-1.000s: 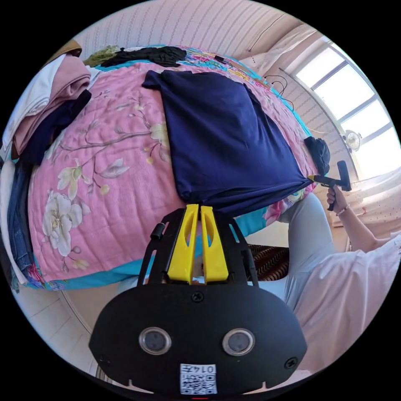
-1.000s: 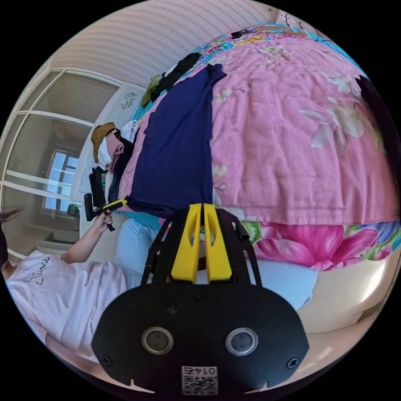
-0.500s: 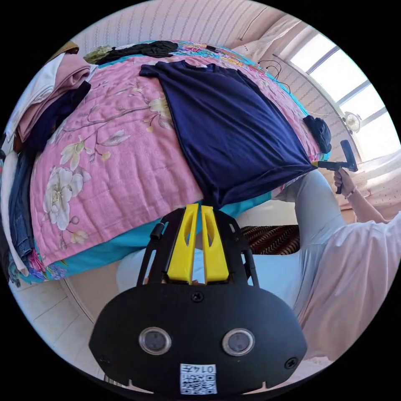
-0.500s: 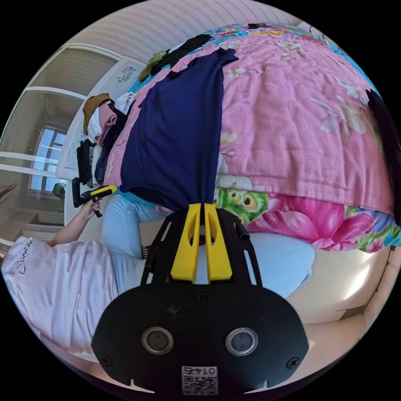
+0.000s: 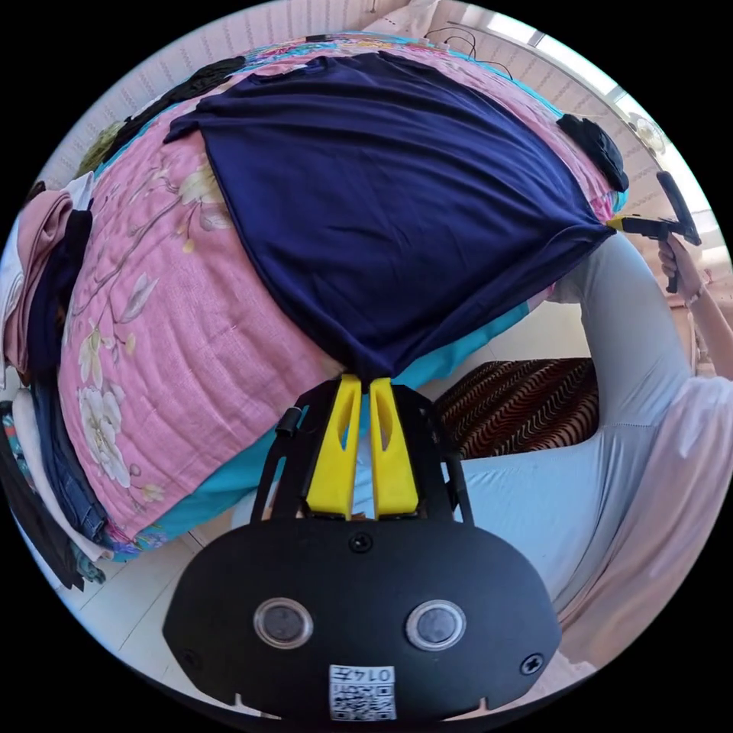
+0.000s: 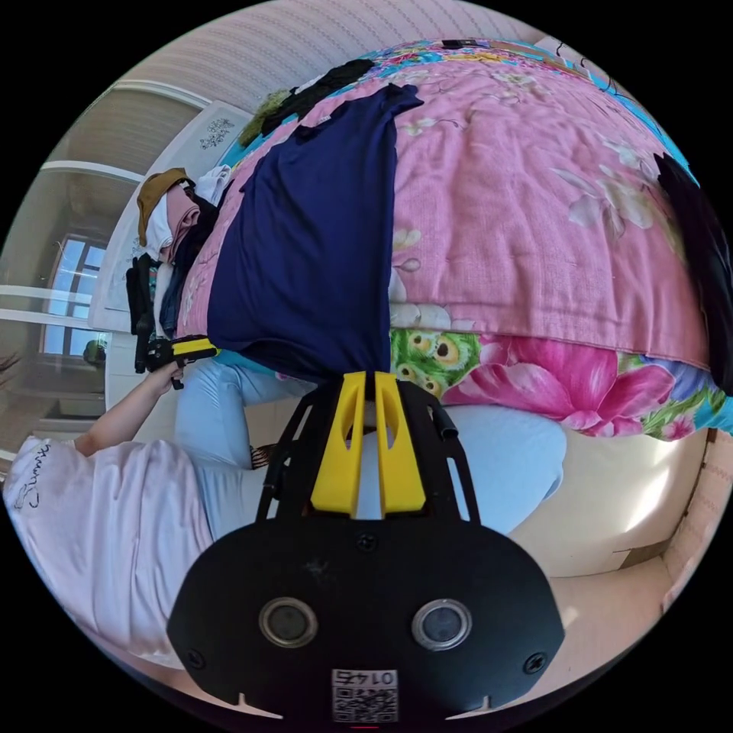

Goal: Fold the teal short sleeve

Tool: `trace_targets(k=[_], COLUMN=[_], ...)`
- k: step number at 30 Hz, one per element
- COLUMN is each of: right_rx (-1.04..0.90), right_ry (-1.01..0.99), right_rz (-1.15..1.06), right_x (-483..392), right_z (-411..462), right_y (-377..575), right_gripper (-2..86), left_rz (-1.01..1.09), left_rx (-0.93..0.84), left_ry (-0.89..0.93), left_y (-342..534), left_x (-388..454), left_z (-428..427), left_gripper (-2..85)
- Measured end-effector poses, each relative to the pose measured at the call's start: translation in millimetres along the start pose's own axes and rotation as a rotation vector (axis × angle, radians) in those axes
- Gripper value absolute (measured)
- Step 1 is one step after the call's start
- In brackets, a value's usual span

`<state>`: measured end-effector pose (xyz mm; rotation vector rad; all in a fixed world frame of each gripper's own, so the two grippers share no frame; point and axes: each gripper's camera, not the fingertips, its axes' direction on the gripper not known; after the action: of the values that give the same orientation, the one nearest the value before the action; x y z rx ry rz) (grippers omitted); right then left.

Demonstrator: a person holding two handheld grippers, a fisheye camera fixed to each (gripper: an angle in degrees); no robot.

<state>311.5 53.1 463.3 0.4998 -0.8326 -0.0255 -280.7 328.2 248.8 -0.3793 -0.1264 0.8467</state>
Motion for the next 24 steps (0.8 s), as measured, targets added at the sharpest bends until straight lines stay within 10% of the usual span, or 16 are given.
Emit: trace_targets(k=[24], right_rx=[-0.315], right_ry=[0.142], right_rz=[-0.058], right_x=[42.4], right_z=[82.8], right_y=[-35.3], right_gripper=[1.1], left_rz=[-0.003], left_rx=[-0.064], left_ry=[0.125], left_y=[12.7], left_x=[-3.8], left_z=[24.5], left_gripper=[-1.0])
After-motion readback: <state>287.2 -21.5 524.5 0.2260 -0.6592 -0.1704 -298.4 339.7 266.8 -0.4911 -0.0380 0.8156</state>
